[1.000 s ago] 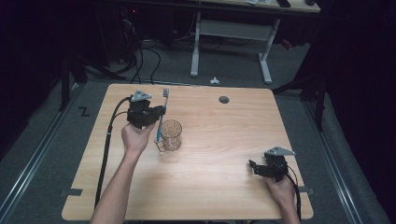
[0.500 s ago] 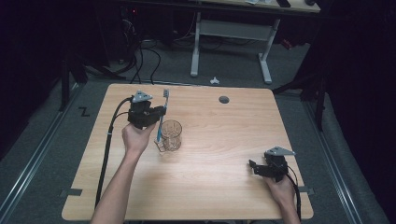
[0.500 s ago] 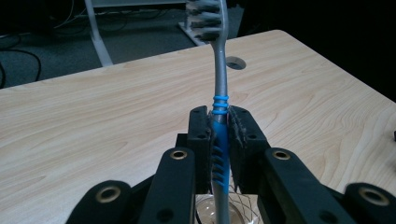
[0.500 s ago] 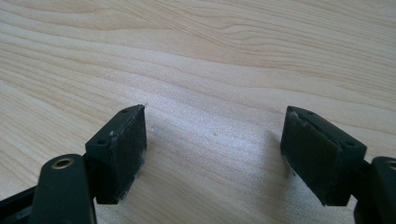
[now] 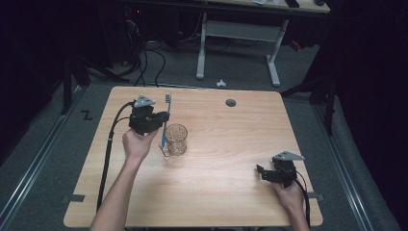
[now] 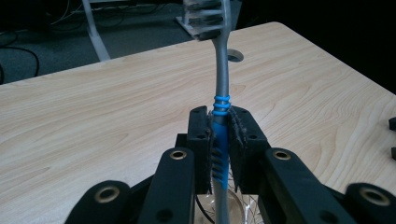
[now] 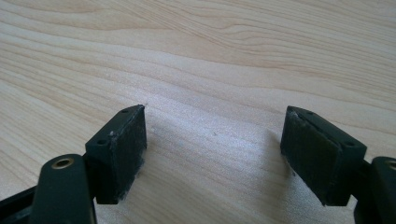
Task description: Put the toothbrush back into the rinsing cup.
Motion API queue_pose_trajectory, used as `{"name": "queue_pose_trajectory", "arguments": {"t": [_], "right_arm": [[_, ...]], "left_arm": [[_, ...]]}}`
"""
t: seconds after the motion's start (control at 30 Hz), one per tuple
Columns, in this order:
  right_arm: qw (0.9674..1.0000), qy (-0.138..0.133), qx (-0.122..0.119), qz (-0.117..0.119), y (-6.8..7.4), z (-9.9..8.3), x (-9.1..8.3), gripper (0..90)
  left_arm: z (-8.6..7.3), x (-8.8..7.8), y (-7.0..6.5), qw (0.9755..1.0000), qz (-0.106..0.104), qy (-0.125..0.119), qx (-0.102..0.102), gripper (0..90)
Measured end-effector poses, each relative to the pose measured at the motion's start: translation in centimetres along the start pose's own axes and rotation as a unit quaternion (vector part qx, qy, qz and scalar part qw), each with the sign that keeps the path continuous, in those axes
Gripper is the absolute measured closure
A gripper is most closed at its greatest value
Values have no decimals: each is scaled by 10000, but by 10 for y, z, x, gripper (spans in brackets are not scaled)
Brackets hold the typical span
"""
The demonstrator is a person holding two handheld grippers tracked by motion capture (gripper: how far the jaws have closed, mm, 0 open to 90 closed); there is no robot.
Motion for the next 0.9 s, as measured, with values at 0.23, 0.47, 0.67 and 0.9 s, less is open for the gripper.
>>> {"name": "queue_pose_trajectory", "arguments": {"t": [0.23, 0.47, 0.67, 0.9], "right_arm": [[10000, 0, -2, 1, 0, 0, 0, 227], [10000, -1, 0, 1, 0, 0, 0, 227], [10000, -1, 0, 3, 0, 0, 0, 227], [10000, -2, 1, 3, 0, 0, 0, 227]], "left_arm": [[-3, -4, -2, 10000, -9, 36, 53, 796], [-8, -7, 1, 10000, 0, 73, 30, 795], [-10, -11, 0, 10000, 4, 53, 46, 794], [-15, -14, -1, 9999, 39, 103, 129, 794]]}}
Point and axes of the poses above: each handheld gripper's, and its own axes: x roughly forward along the jaws, z roughly out of its top, y roughly to its left, the point moved 8 cm from there along x, roughly forward along the jaws, and after that the axes turned 8 degrees about -x, right-handed, at the moved point
